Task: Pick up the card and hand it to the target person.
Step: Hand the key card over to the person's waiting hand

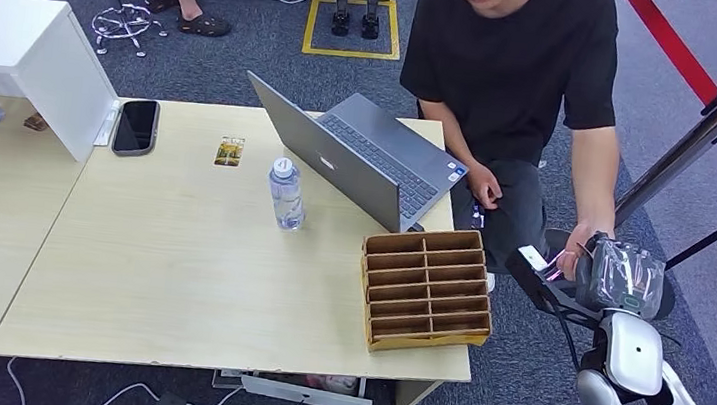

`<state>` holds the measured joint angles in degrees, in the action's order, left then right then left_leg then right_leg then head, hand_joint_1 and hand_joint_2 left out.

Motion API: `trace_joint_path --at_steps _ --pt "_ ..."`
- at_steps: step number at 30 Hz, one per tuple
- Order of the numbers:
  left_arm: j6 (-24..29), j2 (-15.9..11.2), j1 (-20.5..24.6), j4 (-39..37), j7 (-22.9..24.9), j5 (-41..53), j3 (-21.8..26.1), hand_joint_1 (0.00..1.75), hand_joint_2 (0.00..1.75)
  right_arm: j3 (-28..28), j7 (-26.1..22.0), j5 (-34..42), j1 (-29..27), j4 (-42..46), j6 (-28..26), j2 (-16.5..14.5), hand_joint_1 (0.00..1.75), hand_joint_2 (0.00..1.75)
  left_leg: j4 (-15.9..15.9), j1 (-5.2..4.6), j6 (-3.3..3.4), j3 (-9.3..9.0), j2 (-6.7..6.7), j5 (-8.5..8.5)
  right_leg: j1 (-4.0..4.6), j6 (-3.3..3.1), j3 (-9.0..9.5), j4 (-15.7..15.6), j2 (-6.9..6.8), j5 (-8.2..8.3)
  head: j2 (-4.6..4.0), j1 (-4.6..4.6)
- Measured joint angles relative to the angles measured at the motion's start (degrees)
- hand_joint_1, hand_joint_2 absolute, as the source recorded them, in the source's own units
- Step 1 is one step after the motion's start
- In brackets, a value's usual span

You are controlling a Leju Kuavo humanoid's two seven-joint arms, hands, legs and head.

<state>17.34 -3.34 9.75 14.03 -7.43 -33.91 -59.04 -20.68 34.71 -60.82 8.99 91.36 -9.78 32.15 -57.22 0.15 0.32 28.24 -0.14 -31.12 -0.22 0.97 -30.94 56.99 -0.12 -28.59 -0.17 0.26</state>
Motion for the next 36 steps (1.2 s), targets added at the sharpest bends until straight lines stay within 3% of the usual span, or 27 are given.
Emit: trace_joint_path --at_steps 2,3,14,22,29,33,36 --pt "0.01 0.0 0.0 0.0 0.0 0.07 0.0 0.0 0.0 -0.05 0.0 0.03 -0.01 -0.22 0.0 -0.02 0.07 1.75 0.0 0.0 0.0 0.0 0.0 0.0 0.0 0.0 0.0 0.0 0.0 0.0 0.0 0.0" --pt "0.01 0.0 0.0 0.0 0.0 0.1 0.0 0.0 0.0 -0.11 0.0 0.05 -0.01 -0.34 0.07 -0.02 0.0 1.75 0.0 0.0 0.0 0.0 0.0 0.0 0.0 0.0 0.0 0.0 0.0 0.0 0.0 0.0" --pt "-0.01 0.0 -0.01 0.0 0.0 0.32 0.0 0.0 0.0 -0.37 0.09 0.89 -0.17 -1.66 1.34 -0.02 0.0 1.75 0.0 0.0 0.0 0.0 0.0 0.0 0.0 0.0 0.0 0.0 0.0 0.0 0.0 0.0" --pt "-0.01 0.0 -0.03 0.0 -0.02 0.32 0.0 0.0 0.0 -0.35 -0.05 1.31 -0.42 -2.2 -0.77 -0.14 0.0 1.75 0.0 0.0 0.0 0.0 0.0 0.0 0.0 0.0 0.0 0.0 0.0 0.0 0.0 0.0" --pt "0.1 0.0 -0.13 0.0 -0.17 0.29 0.0 0.0 0.0 -0.12 -1.79 1.99 -1.08 -2.08 -9.13 -1.02 0.0 1.75 0.0 0.0 0.0 0.0 0.0 0.0 0.0 0.0 0.01 0.0 0.0 0.0 0.0 0.0" --pt "0.36 0.0 -0.64 0.0 -0.73 -0.09 0.01 0.0 0.0 0.49 -5.03 4.42 -2.46 -0.95 -19.43 -2.86 0.0 1.75 0.0 0.01 0.0 0.01 -0.01 0.0 0.0 0.0 0.0 0.0 0.0 0.0 0.0 -0.01" --pt "0.64 0.0 -0.96 0.0 -1.0 -0.32 0.03 0.0 0.0 0.56 -6.65 4.9 -3.52 0.23 -23.86 -4.69 0.0 1.75 0.01 0.02 0.0 0.01 -0.02 0.0 0.01 0.0 0.01 0.0 -0.01 0.0 0.0 0.01"
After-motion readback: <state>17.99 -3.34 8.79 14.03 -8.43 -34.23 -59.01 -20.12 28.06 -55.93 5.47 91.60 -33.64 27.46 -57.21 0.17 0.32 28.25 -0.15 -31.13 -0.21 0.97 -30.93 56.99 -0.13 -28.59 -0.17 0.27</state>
